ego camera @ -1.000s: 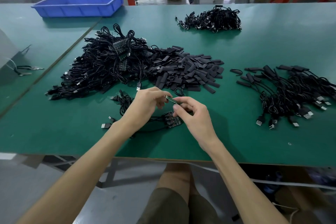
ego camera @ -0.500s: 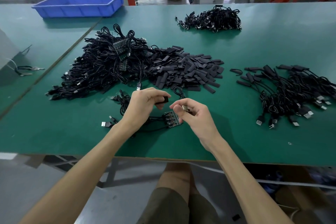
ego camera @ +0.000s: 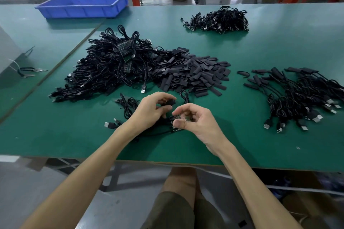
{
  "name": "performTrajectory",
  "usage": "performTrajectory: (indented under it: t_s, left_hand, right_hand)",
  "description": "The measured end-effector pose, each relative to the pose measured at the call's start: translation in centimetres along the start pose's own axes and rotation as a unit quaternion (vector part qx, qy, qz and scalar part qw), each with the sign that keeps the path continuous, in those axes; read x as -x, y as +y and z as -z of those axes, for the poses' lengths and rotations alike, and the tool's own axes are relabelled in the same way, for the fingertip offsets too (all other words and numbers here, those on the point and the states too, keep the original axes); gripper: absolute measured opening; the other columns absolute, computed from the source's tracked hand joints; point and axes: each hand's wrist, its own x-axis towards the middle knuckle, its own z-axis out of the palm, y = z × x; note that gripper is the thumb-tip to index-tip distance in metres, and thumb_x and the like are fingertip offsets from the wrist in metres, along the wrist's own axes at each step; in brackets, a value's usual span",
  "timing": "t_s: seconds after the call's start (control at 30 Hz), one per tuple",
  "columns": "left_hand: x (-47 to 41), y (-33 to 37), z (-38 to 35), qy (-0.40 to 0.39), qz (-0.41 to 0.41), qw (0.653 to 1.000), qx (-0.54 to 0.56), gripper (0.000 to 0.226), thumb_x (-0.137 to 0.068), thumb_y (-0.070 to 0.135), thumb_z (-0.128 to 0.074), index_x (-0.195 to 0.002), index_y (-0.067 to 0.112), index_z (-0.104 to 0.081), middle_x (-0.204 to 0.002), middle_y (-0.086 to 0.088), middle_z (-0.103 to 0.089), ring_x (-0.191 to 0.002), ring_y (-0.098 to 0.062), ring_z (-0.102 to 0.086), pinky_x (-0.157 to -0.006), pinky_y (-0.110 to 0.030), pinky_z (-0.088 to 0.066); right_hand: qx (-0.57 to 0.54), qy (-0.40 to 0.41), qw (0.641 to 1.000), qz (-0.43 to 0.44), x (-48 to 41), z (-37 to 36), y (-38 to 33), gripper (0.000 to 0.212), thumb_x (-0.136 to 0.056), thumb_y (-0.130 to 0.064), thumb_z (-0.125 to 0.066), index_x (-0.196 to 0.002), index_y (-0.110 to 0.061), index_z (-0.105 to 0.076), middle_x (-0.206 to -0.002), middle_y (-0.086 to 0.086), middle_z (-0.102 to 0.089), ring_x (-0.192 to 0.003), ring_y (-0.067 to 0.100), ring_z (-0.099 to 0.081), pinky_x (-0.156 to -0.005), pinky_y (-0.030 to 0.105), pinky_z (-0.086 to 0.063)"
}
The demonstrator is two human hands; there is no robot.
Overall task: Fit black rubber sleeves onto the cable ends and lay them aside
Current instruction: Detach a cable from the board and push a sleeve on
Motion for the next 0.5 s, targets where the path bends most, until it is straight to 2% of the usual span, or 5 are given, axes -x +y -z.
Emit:
performTrajectory:
  t_s: [0.13,0.27,0.33,0.4,0.5]
  left_hand:
    - [0.0,-0.05,-0.18,0.014,-0.006,1.0,-0.023,0.023,-0.097,0.003,-0.063,-0.115,0.012,-0.072,-0.096,-0.001,-0.073,-0.061,-0.016,-0.066,-0.067,-0.018,-0.051]
    - [-0.04,0.01,-0.47,-0.001,-0.009,0.998,-0.061,0.028,-0.102,0.002,-0.052,-0.122,0.011,-0.069,-0.103,-0.002,-0.069,-0.087,-0.018,-0.066,-0.079,-0.023,-0.05]
    - [-0.03,-0.07,-0.5,-0.01,-0.012,0.998,-0.065,0.029,-0.104,0.004,-0.05,-0.125,0.013,-0.067,-0.099,0.006,-0.063,-0.087,-0.009,-0.061,-0.076,-0.017,-0.044]
    - [0.03,-0.14,-0.47,-0.013,-0.019,0.997,-0.068,0.029,-0.105,0.007,-0.051,-0.128,0.016,-0.066,-0.098,0.012,-0.057,-0.088,-0.001,-0.056,-0.077,-0.007,-0.039]
    - [0.08,-0.3,-0.36,-0.023,-0.03,0.996,-0.076,0.03,-0.103,0.009,-0.055,-0.131,0.016,-0.065,-0.107,0.005,-0.058,-0.096,-0.005,-0.055,-0.083,-0.003,-0.037]
  right_hand:
    - [-0.027,-0.003,1.0,-0.006,0.22,0.65,-0.06,0.033,-0.067,-0.031,-0.094,-0.096,-0.031,-0.077,-0.094,-0.004,-0.062,-0.089,0.007,-0.056,-0.084,0.022,-0.049]
    - [-0.039,-0.008,0.999,-0.001,0.32,0.5,-0.08,0.018,-0.078,-0.032,-0.086,-0.093,-0.026,-0.077,-0.093,-0.002,-0.067,-0.087,0.008,-0.058,-0.082,0.022,-0.05]
    - [-0.034,0.003,0.999,0.003,0.41,0.3,-0.04,0.013,-0.087,-0.036,-0.074,-0.088,-0.024,-0.078,-0.087,-0.004,-0.072,-0.081,0.006,-0.06,-0.077,0.019,-0.049]
    - [-0.039,0.028,0.999,0.006,0.52,0.41,0.05,0.022,-0.092,-0.04,-0.068,-0.085,-0.023,-0.079,-0.081,-0.006,-0.072,-0.076,0.005,-0.057,-0.074,0.017,-0.047]
    - [-0.058,0.062,0.996,0.004,0.5,0.52,0.02,0.021,-0.088,-0.037,-0.072,-0.091,-0.018,-0.079,-0.086,-0.005,-0.075,-0.079,0.003,-0.061,-0.077,0.015,-0.048]
